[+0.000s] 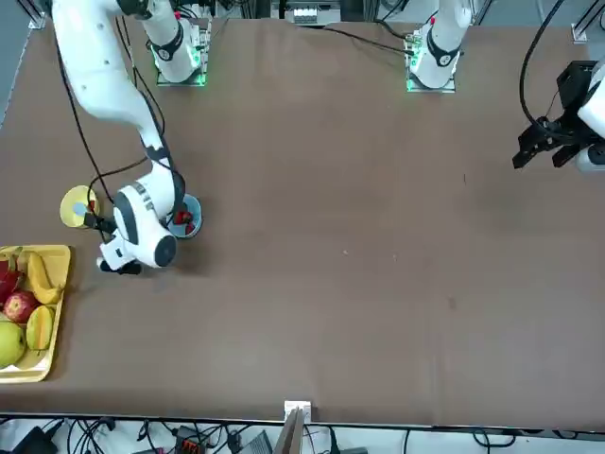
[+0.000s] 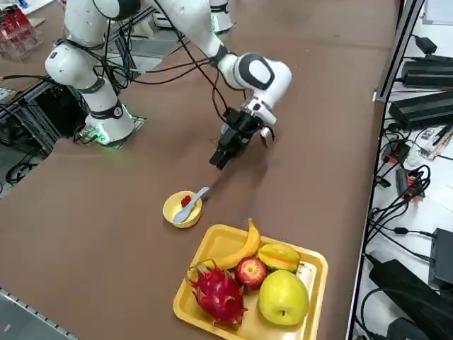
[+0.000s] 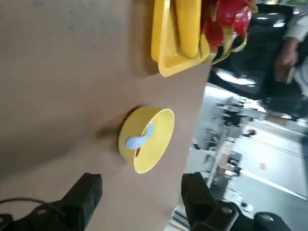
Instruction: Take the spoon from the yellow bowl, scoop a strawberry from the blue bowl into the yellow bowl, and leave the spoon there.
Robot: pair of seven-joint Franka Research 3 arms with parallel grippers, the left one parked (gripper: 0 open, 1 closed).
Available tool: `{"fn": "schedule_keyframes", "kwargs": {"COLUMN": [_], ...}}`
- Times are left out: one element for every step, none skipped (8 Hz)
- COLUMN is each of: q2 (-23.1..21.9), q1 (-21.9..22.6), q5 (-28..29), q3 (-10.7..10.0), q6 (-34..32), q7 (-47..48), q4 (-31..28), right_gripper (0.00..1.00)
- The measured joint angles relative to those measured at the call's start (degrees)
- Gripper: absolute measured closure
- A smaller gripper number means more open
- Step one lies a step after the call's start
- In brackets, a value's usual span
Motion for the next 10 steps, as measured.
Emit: {"fn": "schedule_keyframes", "kwargs": {"q2": [-2.9, -5.8, -8.5, -10.8, -12.8, -14.5, -15.9, -17.3, -18.8, -20.5], "q1": [-0.1, -0.5, -1.0, -1.8, -3.0, -4.3, -5.4, -6.4, -7.1, -7.3], "q5": [3.8, 7.1, 9.9, 13.3, 18.2, 23.0, 26.9, 30.8, 34.4, 36.8], "q3": [-0.1, -0.2, -0.5, -0.6, -0.8, -0.9, -1.0, -1.1, -1.1, -1.1], "q6": [0.3, 0.4, 0.4, 0.4, 0.5, 0.3, -0.6, -1.9, -3.0, -3.5], "q7": [-3.5, -6.5, -9.3, -12.8, -16.5, -19.9, -22.8, -25.8, -28.7, -30.5], "q4": [0.6, 1.4, 2.2, 3.1, 4.8, 7.3, 9.7, 11.6, 12.8, 13.4], "right_gripper": [0.0, 0.0, 0.0, 0.0, 0.0, 0.0, 0.0, 0.0, 0.0, 0.0]}}
